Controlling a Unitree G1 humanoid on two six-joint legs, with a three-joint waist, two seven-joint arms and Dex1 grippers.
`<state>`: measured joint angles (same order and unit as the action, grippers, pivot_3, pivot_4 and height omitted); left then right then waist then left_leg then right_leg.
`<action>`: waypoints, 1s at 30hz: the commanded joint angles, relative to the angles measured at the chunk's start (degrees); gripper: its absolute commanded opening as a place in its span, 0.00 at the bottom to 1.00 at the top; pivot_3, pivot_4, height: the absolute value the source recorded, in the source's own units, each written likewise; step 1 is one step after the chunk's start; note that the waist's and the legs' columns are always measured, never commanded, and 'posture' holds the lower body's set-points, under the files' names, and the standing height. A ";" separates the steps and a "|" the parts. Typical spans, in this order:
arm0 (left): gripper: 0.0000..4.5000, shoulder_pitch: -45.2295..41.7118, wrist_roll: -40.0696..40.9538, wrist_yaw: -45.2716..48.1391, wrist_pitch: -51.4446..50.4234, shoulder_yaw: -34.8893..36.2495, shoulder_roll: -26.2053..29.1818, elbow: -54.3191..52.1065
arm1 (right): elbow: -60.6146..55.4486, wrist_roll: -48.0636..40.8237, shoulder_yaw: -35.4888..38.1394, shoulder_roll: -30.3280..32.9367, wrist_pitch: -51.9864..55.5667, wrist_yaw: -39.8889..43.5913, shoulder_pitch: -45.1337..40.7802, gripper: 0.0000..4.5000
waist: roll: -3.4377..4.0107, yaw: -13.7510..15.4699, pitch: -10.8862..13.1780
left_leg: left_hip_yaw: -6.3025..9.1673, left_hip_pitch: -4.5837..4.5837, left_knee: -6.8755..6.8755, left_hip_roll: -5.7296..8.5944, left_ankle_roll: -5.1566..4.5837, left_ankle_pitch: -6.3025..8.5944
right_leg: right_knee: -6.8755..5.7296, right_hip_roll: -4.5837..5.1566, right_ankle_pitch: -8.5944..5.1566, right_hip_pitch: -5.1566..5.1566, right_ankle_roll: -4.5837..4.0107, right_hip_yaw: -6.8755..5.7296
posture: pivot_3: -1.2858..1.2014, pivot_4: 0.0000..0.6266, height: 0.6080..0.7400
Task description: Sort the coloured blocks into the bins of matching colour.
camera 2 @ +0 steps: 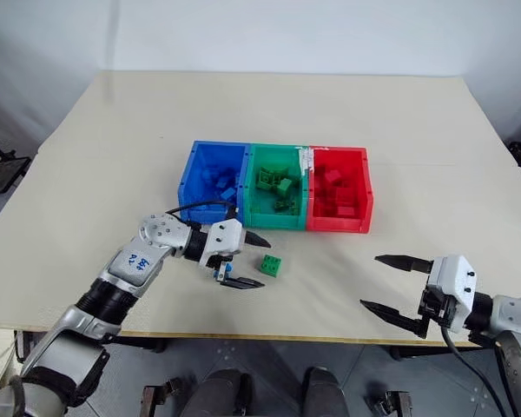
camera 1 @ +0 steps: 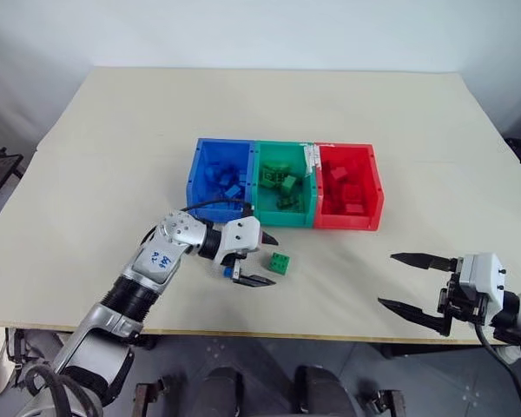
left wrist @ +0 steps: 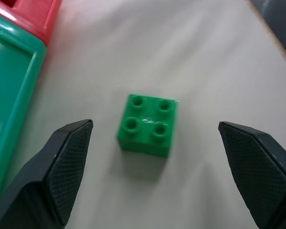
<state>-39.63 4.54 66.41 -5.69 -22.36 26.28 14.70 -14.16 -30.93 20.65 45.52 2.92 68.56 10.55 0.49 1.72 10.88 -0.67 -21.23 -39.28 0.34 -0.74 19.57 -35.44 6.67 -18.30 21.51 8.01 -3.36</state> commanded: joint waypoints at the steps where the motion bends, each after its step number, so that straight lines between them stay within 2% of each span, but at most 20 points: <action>1: 1.00 -2.02 -2.12 -0.40 2.09 -1.04 -2.44 3.50 | -3.06 -1.97 1.87 -0.72 1.07 -1.76 1.03 1.00 | 0.00 -0.05 0.00 | -0.01 0.00 0.00 0.01 0.00 0.00 | 0.00 0.00 0.00 0.00 0.00 0.00 | 0.52 0.24 1.00; 2: 1.00 -2.16 -2.05 -0.09 2.51 -0.90 -2.89 3.91 | -3.28 -2.13 1.99 -0.81 1.31 -1.99 1.19 1.00 | 0.00 -0.11 0.00 | -0.01 0.00 0.00 0.00 0.00 0.00 | 0.00 0.00 0.00 0.00 0.00 0.00 | 0.52 0.24 1.00; 5: 0.87 -1.98 -1.42 1.90 2.76 -0.66 -3.31 3.82 | -3.48 -2.20 2.19 -0.84 1.19 -2.15 1.99 1.00 | 0.00 -0.20 0.00 | -0.01 0.00 0.00 -0.02 0.00 0.00 | 0.00 -0.01 0.00 0.00 0.00 -0.01 | 0.52 0.24 1.00; 11: 0.48 -0.56 -1.47 3.32 2.89 0.08 -1.78 2.31 | -2.68 -2.52 2.47 -1.10 0.17 -1.65 3.60 1.00 | 0.00 -0.22 0.00 | -0.01 0.02 0.00 -0.02 0.00 0.00 | -0.01 -0.02 0.00 0.00 0.00 0.00 | 0.52 0.24 1.00; 13: 0.34 0.43 1.14 4.73 3.76 1.70 -1.39 0.49 | -2.58 -2.96 2.41 -1.26 0.19 -1.59 3.70 1.00 | 0.00 -0.24 0.00 | -0.01 0.02 0.00 -0.02 0.00 0.00 | -0.01 -0.01 0.00 0.00 0.00 0.01 | 0.52 0.24 1.00; 17: 0.33 0.08 9.85 2.34 1.13 9.64 -4.03 -3.65 | -2.42 -5.56 2.77 -3.50 0.71 -3.79 1.52 1.00 | -0.01 -0.19 0.01 | 0.02 0.01 0.00 -0.05 0.00 0.00 | -0.02 0.00 0.00 0.00 0.00 0.01 | 0.52 0.24 1.00; 20: 0.33 -3.34 9.58 -5.43 1.53 14.55 -6.45 -0.62 | -2.64 -5.47 1.90 -6.40 0.18 -7.48 -1.88 1.00 | -0.03 -0.14 0.02 | 0.13 -0.05 -0.21 -0.01 0.00 0.00 | -0.09 0.06 0.00 -0.03 0.00 -0.03 | 0.52 0.24 1.00; 22: 0.33 -8.03 8.41 -14.03 -1.45 17.88 -8.31 4.42 | -2.46 -3.89 1.20 -10.15 -1.44 -12.73 -5.43 1.00 | -0.03 -0.15 0.01 | 0.14 -0.05 -0.28 -0.02 0.00 0.00 | -0.12 0.03 0.01 -0.06 0.02 -0.05 | 0.52 0.24 1.00; 24: 0.33 -10.73 8.86 -16.83 -4.43 19.26 -9.26 7.31 | -2.56 -2.99 0.66 -12.14 -1.57 -15.38 -7.21 1.00 | -0.03 -0.23 0.01 | 0.14 -0.05 -0.33 -0.01 0.00 0.00 | -0.17 0.02 0.02 -0.06 0.04 -0.06 | 0.52 0.24 1.00; 30: 0.33 -14.10 6.57 -14.78 -1.38 17.29 -10.32 14.57 | -3.71 -1.19 -2.48 -12.33 -1.36 -15.06 -6.99 1.00 | -0.01 -0.21 0.00 | 0.06 -0.07 -0.20 0.03 -0.01 0.01 | -0.13 0.00 0.02 0.03 0.04 -0.06 | 0.52 0.24 1.00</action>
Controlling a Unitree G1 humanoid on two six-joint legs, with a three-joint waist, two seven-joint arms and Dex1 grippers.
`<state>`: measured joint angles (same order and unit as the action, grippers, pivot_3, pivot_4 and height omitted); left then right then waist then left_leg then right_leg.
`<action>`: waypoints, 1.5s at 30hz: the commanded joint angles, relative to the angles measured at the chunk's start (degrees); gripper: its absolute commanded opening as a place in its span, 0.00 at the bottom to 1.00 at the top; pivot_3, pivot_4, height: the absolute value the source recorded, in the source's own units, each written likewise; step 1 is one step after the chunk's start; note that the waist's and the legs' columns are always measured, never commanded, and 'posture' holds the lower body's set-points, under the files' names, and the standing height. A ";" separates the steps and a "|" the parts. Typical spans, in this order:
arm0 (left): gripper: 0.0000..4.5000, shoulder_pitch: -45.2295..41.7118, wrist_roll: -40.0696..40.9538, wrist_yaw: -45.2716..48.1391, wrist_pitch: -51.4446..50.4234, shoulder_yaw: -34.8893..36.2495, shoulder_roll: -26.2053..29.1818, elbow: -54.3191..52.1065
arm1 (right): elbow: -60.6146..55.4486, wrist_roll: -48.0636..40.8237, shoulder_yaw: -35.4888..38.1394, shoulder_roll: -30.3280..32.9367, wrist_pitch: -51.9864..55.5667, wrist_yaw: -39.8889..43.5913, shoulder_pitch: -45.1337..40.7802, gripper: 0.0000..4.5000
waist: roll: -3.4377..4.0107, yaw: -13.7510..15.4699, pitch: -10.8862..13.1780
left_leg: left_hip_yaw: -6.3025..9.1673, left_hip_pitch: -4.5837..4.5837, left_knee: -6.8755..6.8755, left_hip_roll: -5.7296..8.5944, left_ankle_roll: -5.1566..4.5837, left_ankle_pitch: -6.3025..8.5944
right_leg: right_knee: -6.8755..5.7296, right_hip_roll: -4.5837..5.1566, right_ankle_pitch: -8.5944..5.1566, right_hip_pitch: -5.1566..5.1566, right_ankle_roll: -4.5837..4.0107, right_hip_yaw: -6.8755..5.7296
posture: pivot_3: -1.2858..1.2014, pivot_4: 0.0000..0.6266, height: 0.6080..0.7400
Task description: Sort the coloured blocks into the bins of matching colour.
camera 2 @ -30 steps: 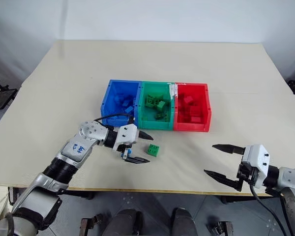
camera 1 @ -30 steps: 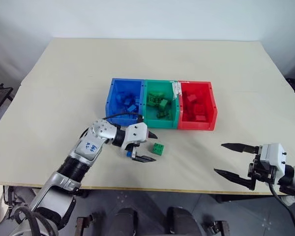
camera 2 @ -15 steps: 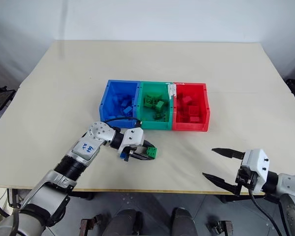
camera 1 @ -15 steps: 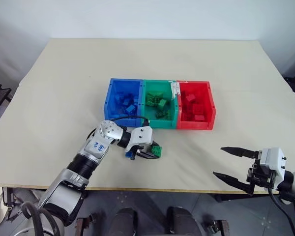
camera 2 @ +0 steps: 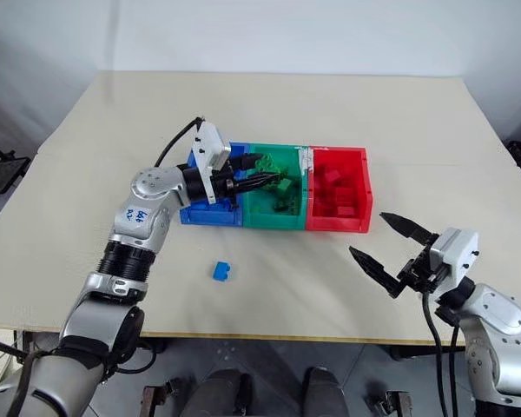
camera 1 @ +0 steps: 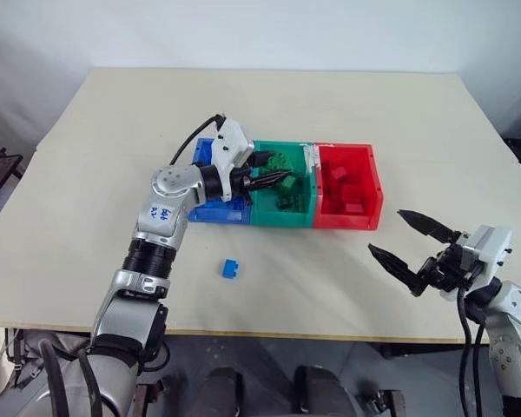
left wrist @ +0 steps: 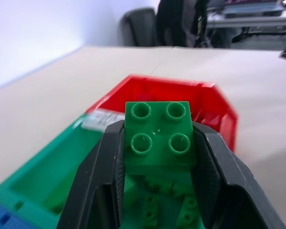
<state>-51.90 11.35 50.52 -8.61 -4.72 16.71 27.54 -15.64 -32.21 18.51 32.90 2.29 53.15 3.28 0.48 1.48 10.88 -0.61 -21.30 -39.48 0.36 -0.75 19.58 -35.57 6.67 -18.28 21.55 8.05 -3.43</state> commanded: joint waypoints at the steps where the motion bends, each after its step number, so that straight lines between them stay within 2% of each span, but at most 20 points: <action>1: 0.41 -2.03 -0.39 1.50 2.05 -0.47 -0.91 2.42 | -2.15 0.07 -0.51 0.47 -0.68 0.38 0.13 1.00 | 0.00 0.04 0.00 | -0.01 -0.03 0.00 0.01 -0.01 0.00 | 0.01 0.00 0.00 0.02 0.00 -0.01 | 0.52 0.24 1.00; 7: 0.83 -0.63 -0.06 0.06 1.92 0.90 -0.22 -0.71 | -1.89 0.22 -1.00 1.30 -0.34 0.60 -0.79 1.00 | -0.01 -0.07 0.01 | -0.02 -0.03 -0.01 -0.01 -0.01 0.00 | 0.02 0.00 0.00 0.02 0.00 -0.01 | 0.52 0.24 1.00; 10: 0.99 2.82 0.48 1.18 2.85 2.47 3.71 -6.46 | -1.20 0.53 -2.12 1.86 -0.15 1.82 -1.62 1.00 | -0.01 -0.35 0.00 | -0.01 -0.03 -0.01 -0.03 -0.01 0.00 | 0.02 0.00 0.00 0.02 0.00 0.00 | 0.52 0.24 1.00; 13: 0.99 8.89 2.53 3.22 3.67 5.77 9.12 -13.28 | 1.18 1.38 -4.37 3.48 -0.63 5.55 -3.39 1.00 | 0.01 -1.19 -0.01 | -0.07 0.08 0.12 -0.09 0.02 0.00 | 0.01 -0.03 -0.01 0.04 -0.01 0.08 | 0.52 0.24 1.00; 16: 0.99 16.84 -2.44 2.62 12.20 7.78 17.12 -14.59 | 4.36 1.03 -6.47 5.25 0.36 9.43 -6.64 1.00 | 0.02 -1.83 -0.01 | -0.08 0.15 0.17 -0.13 0.06 -0.02 | 0.03 -0.04 -0.01 0.04 -0.01 0.08 | 0.52 0.24 1.00; 20: 0.99 31.23 5.89 3.75 8.49 17.69 22.26 -23.96 | 8.99 0.67 -9.46 6.49 1.08 14.52 -12.63 1.00 | -0.03 -1.73 0.01 | -0.04 0.14 0.20 -0.10 0.05 -0.02 | 0.04 0.04 -0.01 0.03 -0.02 0.11 | 0.52 0.24 1.00; 25: 0.99 48.52 9.64 3.29 5.26 26.85 25.00 -33.05 | 13.20 3.61 -14.56 7.28 -0.57 21.22 -17.81 1.00 | -0.04 -1.09 0.02 | 0.15 0.08 0.21 -0.06 0.01 0.03 | 0.11 0.26 -0.01 0.00 -0.04 0.05 | 0.52 0.24 1.00; 26: 0.99 51.46 10.41 3.68 4.73 28.27 25.20 -34.01 | 13.66 3.61 -15.12 7.07 -0.35 21.67 -18.77 1.00 | -0.05 -1.11 0.02 | 0.20 0.08 0.22 -0.02 -0.01 0.04 | 0.12 0.68 -0.02 -0.03 -0.06 0.07 | 0.52 0.24 1.00; 29: 0.99 57.99 10.55 5.60 6.36 30.71 26.07 -34.02 | 15.29 3.95 -16.09 6.74 -0.89 23.16 -20.63 1.00 | -0.04 -1.34 0.02 | 0.21 0.08 0.25 0.04 -0.04 0.08 | 0.16 0.79 -0.04 -0.03 -0.09 -0.06 | 0.52 0.24 1.00; 34: 0.99 57.70 12.48 5.13 3.25 27.59 25.74 -39.41 | 16.03 4.36 -16.17 6.77 -0.55 23.80 -21.29 1.00 | -0.05 -0.71 0.02 | 0.23 0.06 0.25 0.06 -0.04 0.08 | 0.47 0.81 -0.04 -0.07 -0.09 -0.26 | 0.52 0.24 1.00; 39: 0.99 54.52 14.95 8.58 -3.11 18.68 26.42 -45.61 | 9.64 2.27 -14.83 10.13 4.14 24.60 -17.68 1.00 | -0.02 -0.70 0.01 | 0.21 0.06 0.34 0.07 -0.02 0.11 | 0.33 0.82 -0.03 -0.06 -0.09 -0.26 | 0.52 0.24 1.00; 45: 0.99 43.87 8.07 9.69 -2.09 5.72 24.49 -39.92 | 6.12 2.48 -11.52 13.19 5.36 22.47 -11.85 1.00 | -0.02 -0.22 0.01 | 0.11 0.08 0.34 0.13 -0.05 0.12 | 0.24 0.48 -0.03 -0.06 -0.09 -0.30 | 0.52 0.24 1.00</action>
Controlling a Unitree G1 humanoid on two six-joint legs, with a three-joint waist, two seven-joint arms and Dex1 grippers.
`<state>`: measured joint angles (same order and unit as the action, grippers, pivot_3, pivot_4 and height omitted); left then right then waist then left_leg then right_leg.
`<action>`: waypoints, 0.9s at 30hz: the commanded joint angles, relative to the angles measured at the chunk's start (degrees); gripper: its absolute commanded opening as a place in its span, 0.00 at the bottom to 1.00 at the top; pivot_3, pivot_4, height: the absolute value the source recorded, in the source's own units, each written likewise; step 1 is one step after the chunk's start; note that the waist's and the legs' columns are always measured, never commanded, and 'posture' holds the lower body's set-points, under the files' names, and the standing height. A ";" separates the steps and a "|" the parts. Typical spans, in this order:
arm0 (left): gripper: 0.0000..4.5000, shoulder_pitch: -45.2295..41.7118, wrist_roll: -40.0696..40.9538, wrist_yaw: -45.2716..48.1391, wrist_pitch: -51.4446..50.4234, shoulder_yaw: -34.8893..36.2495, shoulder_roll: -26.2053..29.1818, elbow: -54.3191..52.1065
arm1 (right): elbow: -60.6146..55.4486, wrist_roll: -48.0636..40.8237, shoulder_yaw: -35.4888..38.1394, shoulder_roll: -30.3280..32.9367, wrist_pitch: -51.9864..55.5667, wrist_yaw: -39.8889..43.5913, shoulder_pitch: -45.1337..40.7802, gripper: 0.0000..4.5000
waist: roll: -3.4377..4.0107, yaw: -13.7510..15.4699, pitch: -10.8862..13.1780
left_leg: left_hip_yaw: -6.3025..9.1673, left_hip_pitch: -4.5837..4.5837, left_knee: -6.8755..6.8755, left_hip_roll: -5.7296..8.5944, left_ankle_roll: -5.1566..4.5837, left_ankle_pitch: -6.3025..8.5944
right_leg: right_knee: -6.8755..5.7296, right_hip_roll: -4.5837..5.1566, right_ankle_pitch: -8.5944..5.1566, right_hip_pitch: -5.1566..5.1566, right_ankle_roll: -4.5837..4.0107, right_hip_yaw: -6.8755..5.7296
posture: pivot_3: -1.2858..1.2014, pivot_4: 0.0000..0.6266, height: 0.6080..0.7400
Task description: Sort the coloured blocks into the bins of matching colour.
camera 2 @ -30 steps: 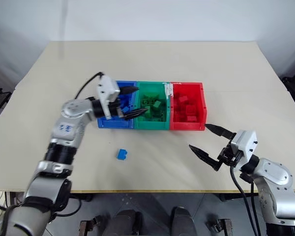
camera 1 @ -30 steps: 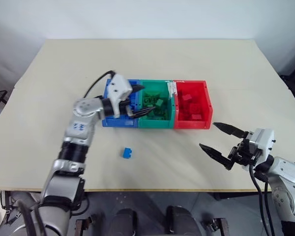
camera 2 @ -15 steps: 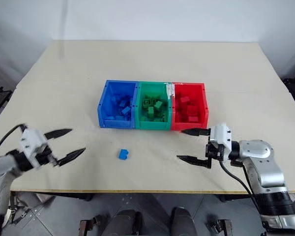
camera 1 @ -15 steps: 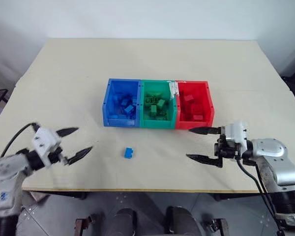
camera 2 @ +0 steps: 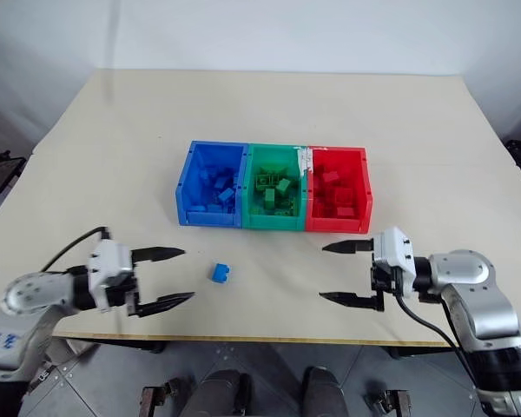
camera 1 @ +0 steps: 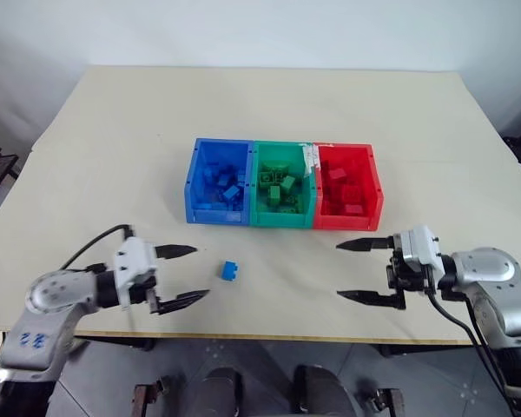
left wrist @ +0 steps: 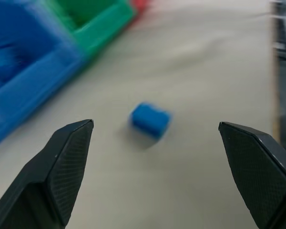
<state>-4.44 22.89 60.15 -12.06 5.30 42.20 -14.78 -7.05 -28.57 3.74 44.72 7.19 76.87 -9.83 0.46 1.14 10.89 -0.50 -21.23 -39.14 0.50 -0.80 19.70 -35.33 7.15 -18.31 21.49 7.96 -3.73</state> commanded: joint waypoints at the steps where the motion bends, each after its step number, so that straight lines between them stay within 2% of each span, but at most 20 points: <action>1: 0.99 -4.92 -4.43 0.40 2.63 -5.47 -1.38 3.77 | -2.88 -1.14 3.69 1.44 0.71 -1.81 1.71 1.00 | 0.00 0.14 0.00 | -0.05 0.00 -0.01 0.03 -0.03 -0.02 | -0.01 0.00 0.01 0.00 0.02 0.00 | 0.52 0.24 1.00; 9: 0.99 -16.52 -10.74 10.07 14.56 -13.91 -2.92 24.22 | -9.57 -3.50 7.60 2.52 5.27 -5.23 7.74 1.00 | 0.00 0.10 0.00 | -0.19 0.02 -0.02 -0.10 -0.03 -0.02 | -0.03 -0.22 0.02 0.05 0.03 0.02 | 0.52 0.24 1.00; 13: 0.99 -19.81 -11.52 11.79 16.57 -15.53 -5.05 29.18 | -11.27 -4.02 8.51 2.59 6.27 -6.46 8.83 1.00 | -0.01 0.30 0.00 | -0.21 0.01 -0.08 -0.10 -0.04 -0.02 | -0.04 -0.22 0.02 0.04 0.04 0.04 | 0.52 0.24 1.00; 17: 0.80 -20.94 -13.10 11.16 18.71 -16.62 -6.91 31.27 | -11.71 -4.23 9.83 2.66 6.04 -6.42 10.91 1.00 | -0.01 0.44 -0.01 | -0.16 0.01 -0.09 -0.09 -0.04 -0.02 | -0.06 -0.21 0.03 0.03 0.05 0.04 | 0.52 0.24 1.00; 20: 0.80 -21.41 -13.40 10.69 18.85 -16.73 -7.93 31.92 | -11.30 -4.00 10.27 2.35 5.33 -6.21 11.85 1.00 | -0.01 0.43 -0.01 | -0.15 0.02 -0.11 -0.08 -0.05 -0.02 | -0.07 -0.21 0.03 -0.01 0.05 0.03 | 0.52 0.24 1.00; 21: 0.74 -21.43 -13.54 10.76 18.84 -16.78 -8.04 32.04 | -11.09 -3.91 10.22 2.16 5.00 -6.21 12.02 1.00 | -0.01 0.36 -0.01 | -0.16 0.02 -0.14 -0.08 -0.05 -0.03 | -0.08 -0.21 0.03 -0.01 0.06 0.04 | 0.52 0.24 1.00; 22: 0.72 -21.46 -13.79 10.66 18.65 -16.84 -8.09 32.14 | -10.83 -3.79 10.14 1.96 4.62 -6.20 12.15 1.00 | -0.01 0.32 -0.01 | -0.17 0.02 -0.15 -0.08 -0.06 -0.03 | -0.08 -0.21 0.03 -0.01 0.06 0.05 | 0.52 0.24 1.00; 27: 0.39 -20.97 -13.32 10.58 18.31 -16.17 -7.61 32.12 | -9.51 -3.20 9.31 1.01 2.67 -6.36 12.50 1.00 | -0.01 0.33 -0.01 | -0.17 0.05 -0.15 -0.10 -0.06 -0.05 | -0.12 -0.21 0.03 -0.01 0.06 0.06 | 0.52 0.24 1.00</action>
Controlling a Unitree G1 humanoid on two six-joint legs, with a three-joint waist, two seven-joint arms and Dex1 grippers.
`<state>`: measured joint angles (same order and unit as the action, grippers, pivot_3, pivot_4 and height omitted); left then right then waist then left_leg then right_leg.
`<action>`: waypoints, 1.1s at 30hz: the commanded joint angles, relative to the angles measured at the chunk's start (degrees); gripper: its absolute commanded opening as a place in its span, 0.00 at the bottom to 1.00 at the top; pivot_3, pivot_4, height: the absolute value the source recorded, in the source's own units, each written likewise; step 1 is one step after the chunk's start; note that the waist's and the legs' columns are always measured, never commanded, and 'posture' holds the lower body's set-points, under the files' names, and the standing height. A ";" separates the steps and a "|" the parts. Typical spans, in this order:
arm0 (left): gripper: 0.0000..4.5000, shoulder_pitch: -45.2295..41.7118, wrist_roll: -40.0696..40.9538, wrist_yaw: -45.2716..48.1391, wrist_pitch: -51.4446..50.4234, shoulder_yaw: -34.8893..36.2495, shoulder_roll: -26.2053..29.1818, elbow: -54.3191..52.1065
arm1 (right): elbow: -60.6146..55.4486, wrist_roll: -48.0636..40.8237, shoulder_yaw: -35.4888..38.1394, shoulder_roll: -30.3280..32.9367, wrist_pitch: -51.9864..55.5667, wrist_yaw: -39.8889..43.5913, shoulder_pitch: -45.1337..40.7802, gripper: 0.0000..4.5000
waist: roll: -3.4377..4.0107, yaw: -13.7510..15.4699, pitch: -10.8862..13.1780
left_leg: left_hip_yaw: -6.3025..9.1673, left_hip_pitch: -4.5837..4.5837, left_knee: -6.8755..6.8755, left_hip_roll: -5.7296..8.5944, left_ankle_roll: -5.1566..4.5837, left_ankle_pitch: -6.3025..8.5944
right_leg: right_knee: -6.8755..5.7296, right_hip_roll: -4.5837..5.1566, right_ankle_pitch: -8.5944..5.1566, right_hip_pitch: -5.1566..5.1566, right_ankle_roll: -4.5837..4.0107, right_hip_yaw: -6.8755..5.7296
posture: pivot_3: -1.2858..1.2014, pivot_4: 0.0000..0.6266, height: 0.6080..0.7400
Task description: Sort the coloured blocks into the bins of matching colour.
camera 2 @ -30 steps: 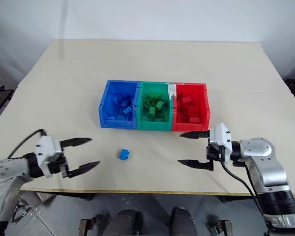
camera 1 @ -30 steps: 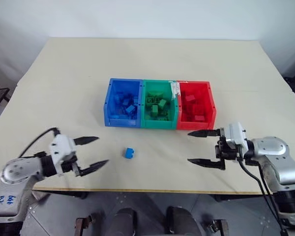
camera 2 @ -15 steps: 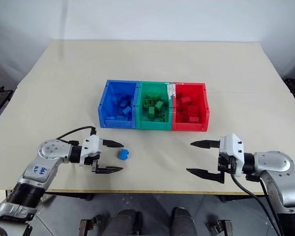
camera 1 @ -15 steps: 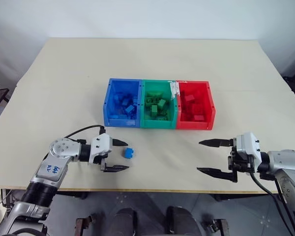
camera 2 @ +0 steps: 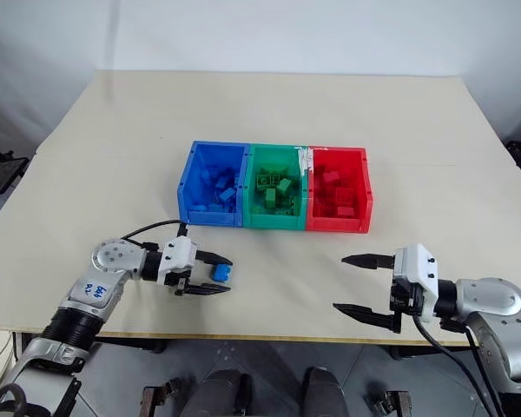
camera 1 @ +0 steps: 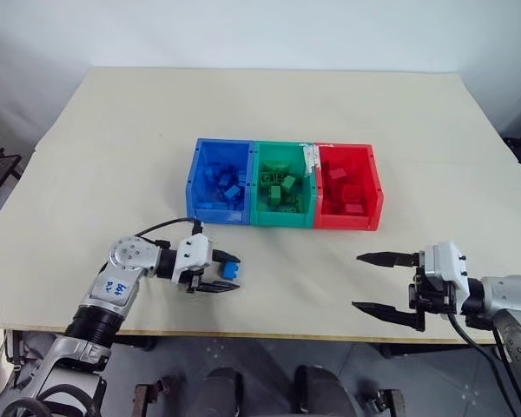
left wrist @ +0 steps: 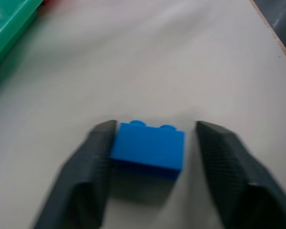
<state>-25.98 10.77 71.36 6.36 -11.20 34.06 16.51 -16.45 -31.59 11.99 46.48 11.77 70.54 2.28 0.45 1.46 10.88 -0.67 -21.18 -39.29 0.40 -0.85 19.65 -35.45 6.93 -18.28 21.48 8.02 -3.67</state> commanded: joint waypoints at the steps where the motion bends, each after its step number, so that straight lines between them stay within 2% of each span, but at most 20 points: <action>1: 0.33 0.68 -1.08 -0.65 -0.10 0.50 0.63 0.84 | 0.06 -0.11 0.93 -0.83 -2.20 -0.07 0.41 1.00 | 0.00 -0.01 0.00 | 0.00 0.00 0.00 0.00 0.00 0.00 | -0.01 0.00 0.00 0.00 0.00 0.00 | 0.52 0.24 1.00; 4: 0.33 1.79 -0.07 -1.80 0.37 2.44 1.29 -0.58 | 0.22 -0.31 1.12 -2.11 -3.08 -1.32 0.36 1.00 | 0.00 -0.08 0.00 | 0.00 0.00 0.00 0.00 0.00 0.00 | -0.02 0.00 0.00 0.00 0.00 0.01 | 0.52 0.24 1.00; 6: 0.33 2.50 3.53 -3.57 -2.00 5.77 0.88 -4.35 | -0.92 -1.82 1.93 -4.24 -2.17 -4.54 -0.26 1.00 | 0.00 -0.21 0.00 | 0.03 0.00 0.00 -0.04 0.01 -0.01 | -0.03 -0.01 0.00 0.01 0.00 0.01 | 0.52 0.24 1.00; 9: 0.33 2.43 12.02 -6.95 -10.04 11.30 -0.77 -11.85 | -4.01 -4.45 2.69 -6.73 0.68 -9.64 -1.04 1.00 | 0.00 -0.25 0.01 | 0.05 -0.05 -0.01 -0.07 0.04 -0.02 | -0.05 -0.02 0.00 0.06 0.00 0.00 | 0.52 0.24 1.00; 11: 0.33 0.75 14.43 -11.24 -14.28 14.33 -1.62 -14.37 | -6.71 -6.84 3.11 -9.13 2.50 -14.32 -2.20 1.00 | 0.00 -0.14 0.01 | 0.07 -0.04 -0.01 -0.06 0.04 -0.02 | -0.05 0.04 0.00 0.06 0.00 0.02 | 0.52 0.24 1.00; 17: 0.33 -8.56 11.55 -21.03 -18.04 16.25 -4.17 -9.26 | -7.29 -5.47 2.74 -13.38 2.02 -21.85 -7.17 1.00 | -0.01 0.04 0.00 | 0.14 -0.04 -0.03 0.06 0.05 -0.03 | -0.07 0.07 0.00 0.02 0.00 -0.02 | 0.52 0.24 1.00; 23: 0.33 -14.15 5.64 -26.84 -15.94 14.89 -5.61 -1.75 | -6.99 -3.78 2.04 -13.39 0.55 -21.42 -7.54 1.00 | -0.01 -0.10 0.00 | 0.08 -0.09 0.02 0.08 0.03 -0.02 | -0.06 -0.02 0.00 0.10 0.00 -0.03 | 0.52 0.24 1.00; 25: 0.50 -14.11 5.49 -27.01 -16.61 15.03 -5.66 -0.83 | -6.42 -3.55 2.22 -12.70 0.11 -20.25 -7.60 1.00 | -0.01 -0.20 0.00 | 0.07 -0.09 0.03 0.06 0.03 -0.02 | -0.06 -0.03 0.00 0.11 0.00 -0.03 | 0.52 0.24 1.00; 28: 0.69 -13.09 5.68 -26.16 -15.93 15.42 -5.47 -1.36 | -4.70 -3.10 2.58 -12.42 -0.80 -18.90 -8.10 1.00 | -0.01 -0.20 0.01 | 0.05 -0.10 0.03 0.00 0.04 -0.02 | -0.03 -0.09 0.00 0.11 0.00 -0.02 | 0.52 0.24 1.00; 32: 0.97 -9.00 5.14 -23.18 -15.78 15.62 -1.62 -4.61 | -0.20 -1.54 1.74 -11.29 -3.14 -14.94 -9.52 1.00 | -0.01 -0.53 0.01 | 0.03 -0.09 0.03 -0.01 0.04 -0.02 | -0.03 -0.09 0.00 0.11 0.00 0.02 | 0.52 0.24 1.00; 33: 0.97 -7.98 5.49 -22.16 -15.48 15.72 -0.87 -5.61 | 0.89 -1.23 1.57 -11.12 -3.64 -14.13 -9.99 1.00 | -0.01 -0.69 0.01 | 0.00 -0.07 0.04 -0.06 0.05 -0.01 | -0.01 -0.14 0.00 0.11 0.00 0.04 | 0.52 0.24 1.00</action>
<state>-34.56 15.68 47.30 -10.41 3.37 31.97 14.12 -16.13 -33.02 13.40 34.48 9.99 54.83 -6.78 0.44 0.76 10.89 -0.68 -21.25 -39.23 0.33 -0.80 19.64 -35.46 6.79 -18.28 21.61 8.02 -3.62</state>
